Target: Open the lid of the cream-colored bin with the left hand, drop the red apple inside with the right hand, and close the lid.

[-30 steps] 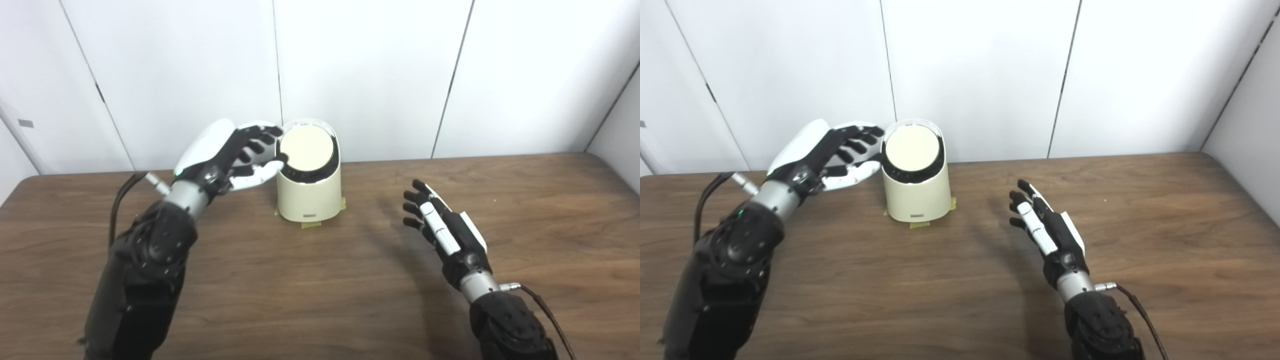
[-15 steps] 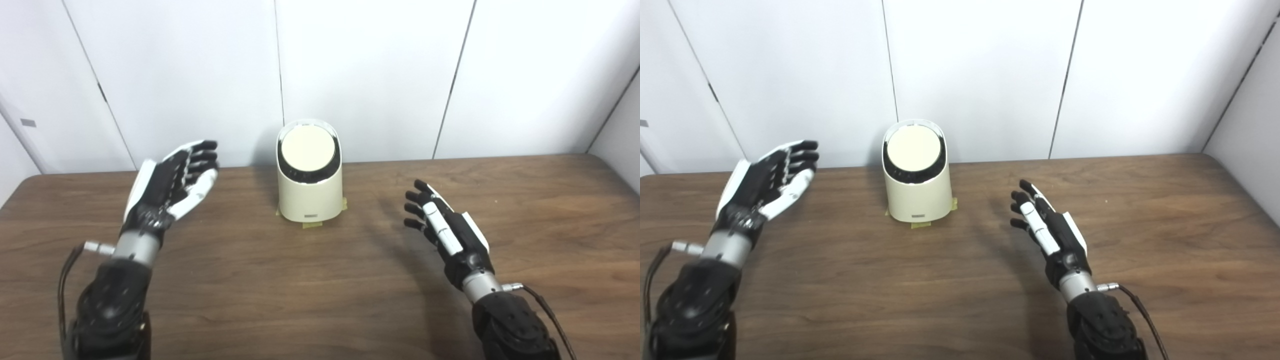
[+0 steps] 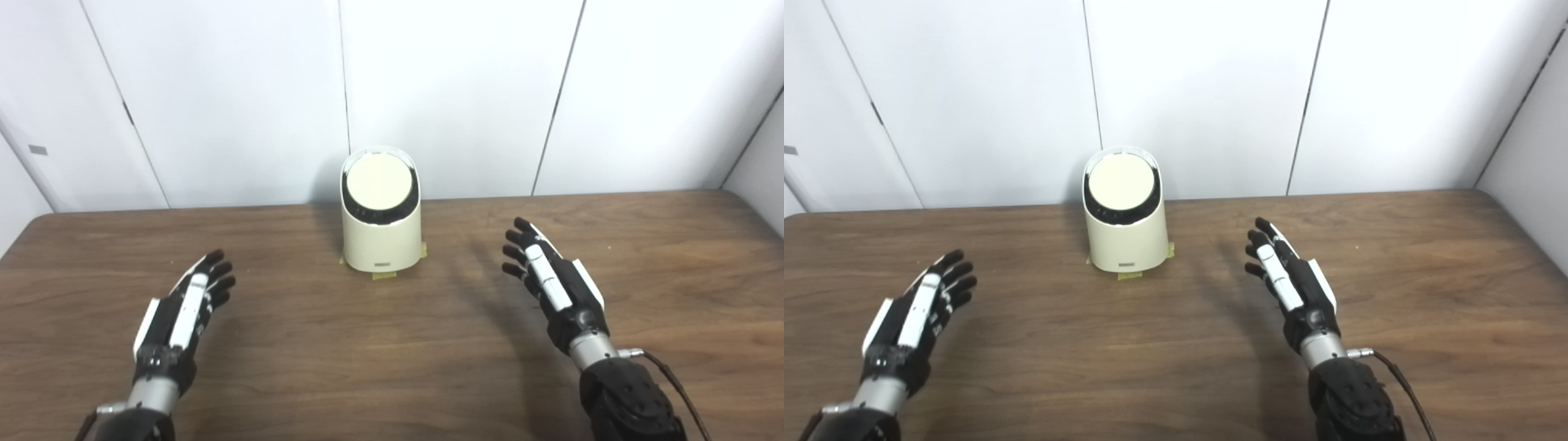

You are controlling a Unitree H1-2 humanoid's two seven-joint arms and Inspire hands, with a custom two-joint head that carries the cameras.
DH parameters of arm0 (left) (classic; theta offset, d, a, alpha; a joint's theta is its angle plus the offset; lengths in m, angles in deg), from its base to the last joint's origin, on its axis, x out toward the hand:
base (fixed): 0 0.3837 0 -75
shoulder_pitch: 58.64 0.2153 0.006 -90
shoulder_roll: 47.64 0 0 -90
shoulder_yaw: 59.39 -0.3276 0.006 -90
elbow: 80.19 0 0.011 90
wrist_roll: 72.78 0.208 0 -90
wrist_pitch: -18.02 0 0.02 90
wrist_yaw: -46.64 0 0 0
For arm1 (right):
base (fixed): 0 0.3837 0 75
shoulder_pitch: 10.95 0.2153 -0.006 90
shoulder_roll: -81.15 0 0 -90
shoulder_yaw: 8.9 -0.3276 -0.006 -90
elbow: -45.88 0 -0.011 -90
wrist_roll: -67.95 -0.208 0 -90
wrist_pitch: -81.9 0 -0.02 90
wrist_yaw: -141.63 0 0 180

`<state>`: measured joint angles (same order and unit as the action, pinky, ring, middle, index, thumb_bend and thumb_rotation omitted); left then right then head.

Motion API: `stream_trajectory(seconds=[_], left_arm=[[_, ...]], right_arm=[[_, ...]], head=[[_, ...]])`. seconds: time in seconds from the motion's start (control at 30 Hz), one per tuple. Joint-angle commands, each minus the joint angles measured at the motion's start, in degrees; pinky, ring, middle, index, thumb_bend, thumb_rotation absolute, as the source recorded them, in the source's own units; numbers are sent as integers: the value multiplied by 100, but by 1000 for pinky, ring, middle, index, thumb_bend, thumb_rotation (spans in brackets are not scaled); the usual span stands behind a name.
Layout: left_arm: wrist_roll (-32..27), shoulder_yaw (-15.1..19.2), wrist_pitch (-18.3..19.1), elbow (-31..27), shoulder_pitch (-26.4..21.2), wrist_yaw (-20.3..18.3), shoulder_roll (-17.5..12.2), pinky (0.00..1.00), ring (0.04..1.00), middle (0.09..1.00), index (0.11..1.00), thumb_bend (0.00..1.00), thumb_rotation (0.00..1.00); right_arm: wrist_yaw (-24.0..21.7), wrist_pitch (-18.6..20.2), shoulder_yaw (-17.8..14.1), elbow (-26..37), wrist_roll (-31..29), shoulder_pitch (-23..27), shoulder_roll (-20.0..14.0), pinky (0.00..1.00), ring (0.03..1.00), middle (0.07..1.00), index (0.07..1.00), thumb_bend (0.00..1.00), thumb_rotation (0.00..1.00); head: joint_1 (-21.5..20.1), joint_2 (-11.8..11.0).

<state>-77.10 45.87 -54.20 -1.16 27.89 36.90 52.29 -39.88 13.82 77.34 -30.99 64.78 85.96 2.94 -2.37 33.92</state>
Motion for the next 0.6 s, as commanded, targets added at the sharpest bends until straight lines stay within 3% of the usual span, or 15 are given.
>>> stream_trajectory(seconds=[0.0, 0.3, 0.57], left_arm=[[-134, -25, -460, 55, -86, 98, 20, 909, 871, 879, 897, 325, 871], [-280, -134, -1385, 656, 104, 302, 60, 920, 886, 903, 917, 329, 989], [-100, -264, -1548, 695, 242, 450, -47, 921, 895, 903, 928, 361, 958]], right_arm=[[37, -326, -45, 52, 4, 145, -34, 863, 913, 924, 922, 518, 819], [47, -464, -86, -45, 27, 20, -74, 880, 926, 934, 931, 492, 860], [29, -559, 106, 53, 306, -229, -129, 848, 904, 927, 935, 450, 871]], head=[[-23, 8], [-10, -1], [-36, 48]])
